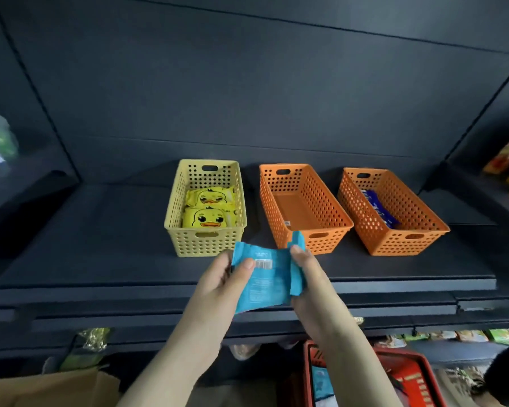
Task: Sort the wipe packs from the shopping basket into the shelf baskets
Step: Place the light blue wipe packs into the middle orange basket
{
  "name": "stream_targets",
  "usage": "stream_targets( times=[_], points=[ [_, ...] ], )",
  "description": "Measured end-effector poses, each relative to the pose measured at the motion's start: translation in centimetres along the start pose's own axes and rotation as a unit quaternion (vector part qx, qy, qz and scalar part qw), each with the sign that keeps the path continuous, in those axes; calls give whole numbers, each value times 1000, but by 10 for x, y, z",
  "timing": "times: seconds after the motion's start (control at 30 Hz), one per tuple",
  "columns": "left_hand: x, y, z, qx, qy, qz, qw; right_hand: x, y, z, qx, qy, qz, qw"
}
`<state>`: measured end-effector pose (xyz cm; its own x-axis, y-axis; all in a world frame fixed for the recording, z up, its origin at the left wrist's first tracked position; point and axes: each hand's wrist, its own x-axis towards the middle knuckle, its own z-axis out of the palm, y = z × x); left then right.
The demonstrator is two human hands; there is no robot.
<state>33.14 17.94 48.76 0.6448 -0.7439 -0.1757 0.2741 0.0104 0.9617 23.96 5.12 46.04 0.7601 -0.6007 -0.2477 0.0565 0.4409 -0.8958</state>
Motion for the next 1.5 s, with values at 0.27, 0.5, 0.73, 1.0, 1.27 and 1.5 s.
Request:
stream_targets(
  times=[0.27, 0.5, 0.73, 1.0, 1.27, 1.5],
  points=[
    [82, 42, -24, -132, 69, 7, 989, 56, -67, -45, 271, -26, 3, 962],
    [184, 45, -6, -167, 141, -9, 976, 144, -107, -86, 163, 57, 11, 985],
    [250, 30, 26, -185, 171, -37, 967, 231, -119, -128, -309, 103, -15, 945],
    [296, 23, 21, -210, 201, -52, 955, 316, -134, -129, -592, -30, -99, 799],
    [332, 8, 2, -215, 225, -82, 947, 348, -69, -139, -713, -86, 26, 695],
    [347, -4, -5, -231, 195, -103, 947, 353, -43, -132, -710, -41, 6, 703]
  ],
)
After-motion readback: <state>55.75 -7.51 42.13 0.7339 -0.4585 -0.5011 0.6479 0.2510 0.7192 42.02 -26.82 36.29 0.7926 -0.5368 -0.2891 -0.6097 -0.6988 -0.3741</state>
